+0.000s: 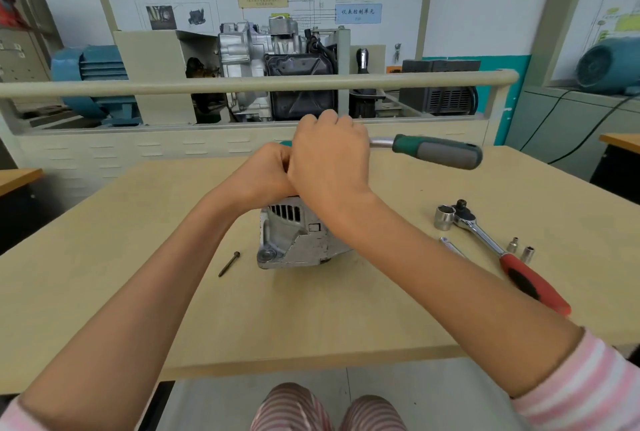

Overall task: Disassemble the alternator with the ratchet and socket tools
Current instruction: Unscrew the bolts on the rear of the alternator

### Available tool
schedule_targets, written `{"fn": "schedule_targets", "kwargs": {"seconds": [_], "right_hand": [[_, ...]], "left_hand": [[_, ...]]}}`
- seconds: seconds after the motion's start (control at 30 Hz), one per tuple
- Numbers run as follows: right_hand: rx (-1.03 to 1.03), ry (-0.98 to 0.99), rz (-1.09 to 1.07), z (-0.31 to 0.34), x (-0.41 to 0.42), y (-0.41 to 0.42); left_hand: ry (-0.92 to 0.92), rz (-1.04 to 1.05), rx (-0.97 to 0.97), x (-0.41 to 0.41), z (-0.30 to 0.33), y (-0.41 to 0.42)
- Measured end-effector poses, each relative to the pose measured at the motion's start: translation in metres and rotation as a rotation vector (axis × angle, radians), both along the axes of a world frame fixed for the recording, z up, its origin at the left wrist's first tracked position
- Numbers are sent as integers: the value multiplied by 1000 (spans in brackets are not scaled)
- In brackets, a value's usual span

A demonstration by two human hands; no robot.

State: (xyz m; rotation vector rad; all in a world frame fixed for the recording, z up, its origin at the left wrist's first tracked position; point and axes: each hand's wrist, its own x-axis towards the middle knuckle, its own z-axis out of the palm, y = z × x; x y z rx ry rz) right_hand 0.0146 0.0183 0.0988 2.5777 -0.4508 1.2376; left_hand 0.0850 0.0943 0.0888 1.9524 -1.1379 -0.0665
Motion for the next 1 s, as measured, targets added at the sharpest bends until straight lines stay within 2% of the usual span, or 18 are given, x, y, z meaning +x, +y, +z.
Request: {"fn": "schedule_targets", "kwargs": {"seconds": [0.1, 0.2, 0.3, 0.4, 0.43, 0.47, 0.53, 0.6, 0.73, 0.83, 1.0], "right_hand": [[-19, -73, 64, -2, -2, -4], [33, -135, 138, -1, -1, -14], [190, -293, 434, -4, -3, -19], [285, -244, 659, 1, -9, -21], [252, -184, 637, 3, -8, -22], [175, -123, 526, 4, -7, -22], [28, -35, 185, 3, -2, -15], [-29, -1, -19, 0, 0, -7], [-42, -5, 22, 1, -4, -10], [-8, 45, 83, 7, -12, -25], [34, 69, 186, 6, -18, -42]], "left_hand": [[-4, 0, 45, -1, 1, 1], [48, -98, 20, -5, 2, 3], [50, -111, -20, -6, 1, 2], [45, -106, -37, -5, 3, 3], [48, -105, -36, -6, 4, 3], [39, -97, -34, -6, 4, 3], [7, -61, -24, -7, 2, 0], [-18, -25, -5, -6, 0, -3], [-23, -81, 5, -8, -1, 1], [-72, -173, 86, -13, 3, 2], [-155, -121, 193, -10, 3, -1]]}}
